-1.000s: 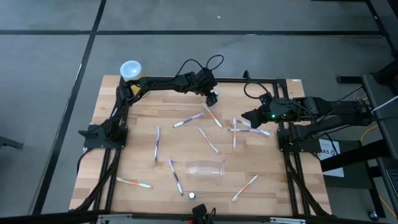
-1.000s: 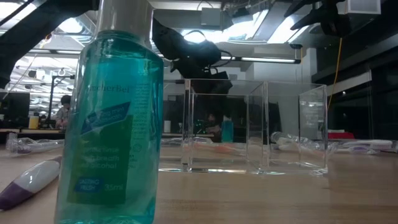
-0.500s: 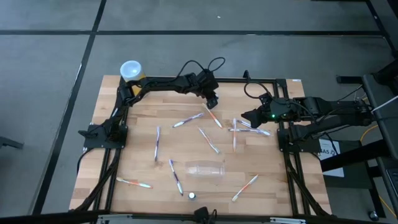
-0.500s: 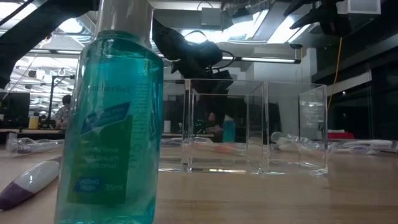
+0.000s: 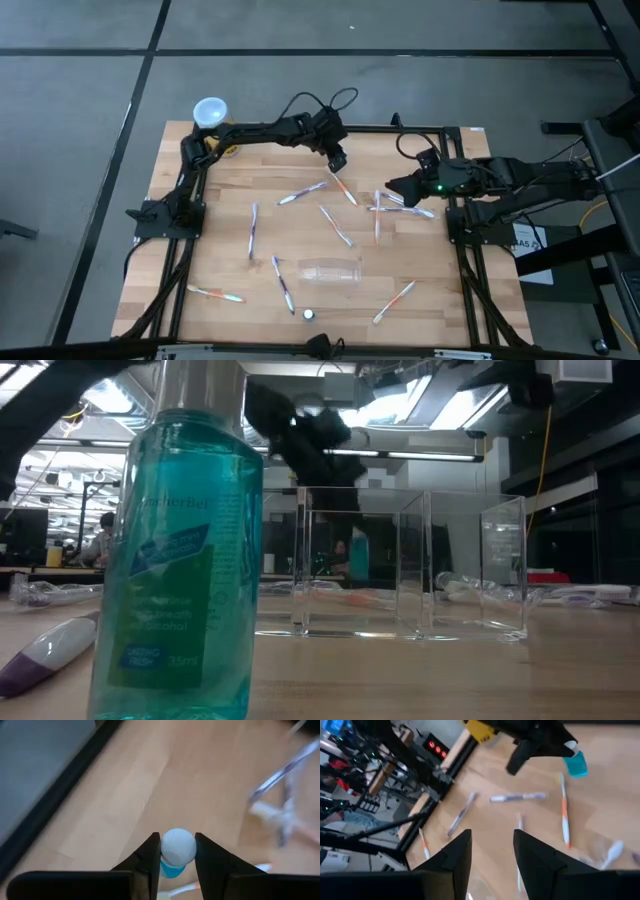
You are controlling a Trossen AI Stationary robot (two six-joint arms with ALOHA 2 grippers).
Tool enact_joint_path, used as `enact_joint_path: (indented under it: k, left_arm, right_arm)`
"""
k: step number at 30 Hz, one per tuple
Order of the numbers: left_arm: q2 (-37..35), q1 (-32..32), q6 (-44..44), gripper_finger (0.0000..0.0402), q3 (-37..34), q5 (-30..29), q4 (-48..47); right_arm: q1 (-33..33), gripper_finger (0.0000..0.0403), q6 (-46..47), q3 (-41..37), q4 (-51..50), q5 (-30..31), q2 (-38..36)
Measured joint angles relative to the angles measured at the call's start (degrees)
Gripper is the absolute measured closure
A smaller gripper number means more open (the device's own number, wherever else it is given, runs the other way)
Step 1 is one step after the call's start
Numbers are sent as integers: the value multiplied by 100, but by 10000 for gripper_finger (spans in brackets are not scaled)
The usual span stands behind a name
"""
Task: Pick & Place toothbrushing station
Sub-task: Put the blue mouthwash into the middle section of the transparent organizer
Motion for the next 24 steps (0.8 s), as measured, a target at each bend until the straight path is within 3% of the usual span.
enact_joint_path:
  k: [6, 12, 18, 24]
  left_arm:
    - [-873, -146, 169, 315, 10, -62, -794]
    - [-1880, -745, 136, 315, -293, -335, -1714]
    - [-2836, -1826, -869, 315, -1092, -776, -1364]
    - [-3142, -2963, -1975, 315, -1532, -1517, -1017]
  right_arm:
    - [248, 254, -71, 0, 241, 482, 0]
    - [472, 254, -3, 0, 316, 948, 0]
    - [681, 254, 134, 0, 321, 1370, 0]
    - [765, 254, 240, 0, 340, 1521, 0]
